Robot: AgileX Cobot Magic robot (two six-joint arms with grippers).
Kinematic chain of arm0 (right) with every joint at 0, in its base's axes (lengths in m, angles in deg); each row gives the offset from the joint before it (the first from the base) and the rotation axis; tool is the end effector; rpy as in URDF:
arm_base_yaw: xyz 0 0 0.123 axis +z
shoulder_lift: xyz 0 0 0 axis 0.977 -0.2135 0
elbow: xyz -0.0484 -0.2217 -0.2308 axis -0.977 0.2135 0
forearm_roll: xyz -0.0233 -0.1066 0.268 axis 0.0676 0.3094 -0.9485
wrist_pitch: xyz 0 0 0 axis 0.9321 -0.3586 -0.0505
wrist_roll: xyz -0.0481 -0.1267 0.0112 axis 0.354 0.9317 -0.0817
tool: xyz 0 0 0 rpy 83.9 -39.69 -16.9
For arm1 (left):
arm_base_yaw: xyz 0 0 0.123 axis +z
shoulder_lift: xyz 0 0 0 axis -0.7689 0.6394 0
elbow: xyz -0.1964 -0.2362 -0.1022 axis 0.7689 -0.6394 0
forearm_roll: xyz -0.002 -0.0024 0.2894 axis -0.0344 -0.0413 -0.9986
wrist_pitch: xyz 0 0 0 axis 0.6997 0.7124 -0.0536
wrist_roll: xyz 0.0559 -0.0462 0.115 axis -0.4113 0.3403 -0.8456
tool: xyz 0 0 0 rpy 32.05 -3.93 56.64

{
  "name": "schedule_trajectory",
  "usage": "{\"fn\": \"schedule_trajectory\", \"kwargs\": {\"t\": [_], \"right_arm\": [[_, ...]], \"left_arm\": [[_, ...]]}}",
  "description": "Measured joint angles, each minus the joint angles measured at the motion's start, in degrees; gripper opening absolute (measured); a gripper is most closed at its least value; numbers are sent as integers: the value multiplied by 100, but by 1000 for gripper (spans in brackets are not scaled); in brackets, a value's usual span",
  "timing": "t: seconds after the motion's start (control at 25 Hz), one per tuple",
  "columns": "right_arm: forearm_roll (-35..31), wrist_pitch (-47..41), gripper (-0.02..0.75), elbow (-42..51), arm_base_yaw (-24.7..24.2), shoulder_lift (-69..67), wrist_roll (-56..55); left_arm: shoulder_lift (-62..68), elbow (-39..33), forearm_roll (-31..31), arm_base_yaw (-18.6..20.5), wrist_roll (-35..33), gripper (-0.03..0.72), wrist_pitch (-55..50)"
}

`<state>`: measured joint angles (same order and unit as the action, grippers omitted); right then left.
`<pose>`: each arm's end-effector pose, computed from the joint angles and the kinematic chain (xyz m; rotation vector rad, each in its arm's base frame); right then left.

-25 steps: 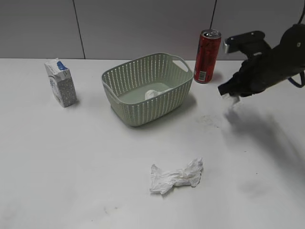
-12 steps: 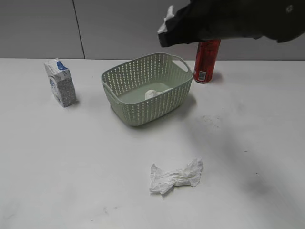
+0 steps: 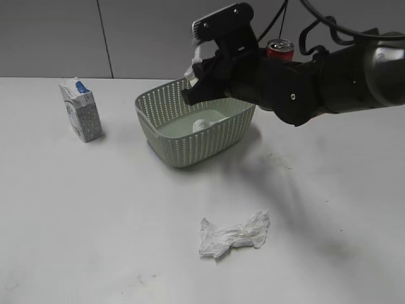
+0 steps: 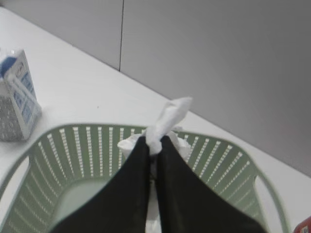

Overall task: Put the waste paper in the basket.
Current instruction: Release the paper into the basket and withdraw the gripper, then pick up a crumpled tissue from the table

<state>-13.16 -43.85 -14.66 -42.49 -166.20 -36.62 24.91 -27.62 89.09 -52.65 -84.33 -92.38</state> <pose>0.4245 0.2946 0.1713 -0.6768 1.8075 0.3044 0.0282 -0.0091 0.2796 0.1765 2.0082 -0.0232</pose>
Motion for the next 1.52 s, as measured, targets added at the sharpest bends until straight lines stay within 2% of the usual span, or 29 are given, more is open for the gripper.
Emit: {"fn": "schedule_trajectory", "kwargs": {"t": [0.08,0.24,0.28,0.36,0.52,0.64,0.92,1.04,1.16,1.4,1.52], "right_arm": [[-60,-130,190,5,0,-38,0],[-78,-452,505,5,0,-38,0],[-78,-563,559,5,0,-10,0],[-85,-834,607,5,0,135,0],[-303,-1337,622,5,0,687,0],[-391,-2088,622,-15,-5,1227,0],[-312,-5203,610,-468,-45,1747,-5],[-306,-6484,602,-683,-248,1747,-58],[-288,-7359,598,-808,-688,1747,-99],[-165,-8310,594,-840,-1941,1747,-132],[13,-8761,594,-847,-2474,1747,-137]], "left_arm": [[0,0,0,0,0,560,0],[0,0,0,0,0,559,4],[0,0,0,0,0,557,4],[0,0,0,0,0,550,4],[0,0,0,0,0,544,4],[0,0,0,0,0,544,4],[6,0,5,0,0,544,4],[6,0,43,0,0,544,17],[94,8,48,0,0,544,29],[1192,399,225,-15,0,544,55],[1930,568,378,-277,-10,543,284]]}}
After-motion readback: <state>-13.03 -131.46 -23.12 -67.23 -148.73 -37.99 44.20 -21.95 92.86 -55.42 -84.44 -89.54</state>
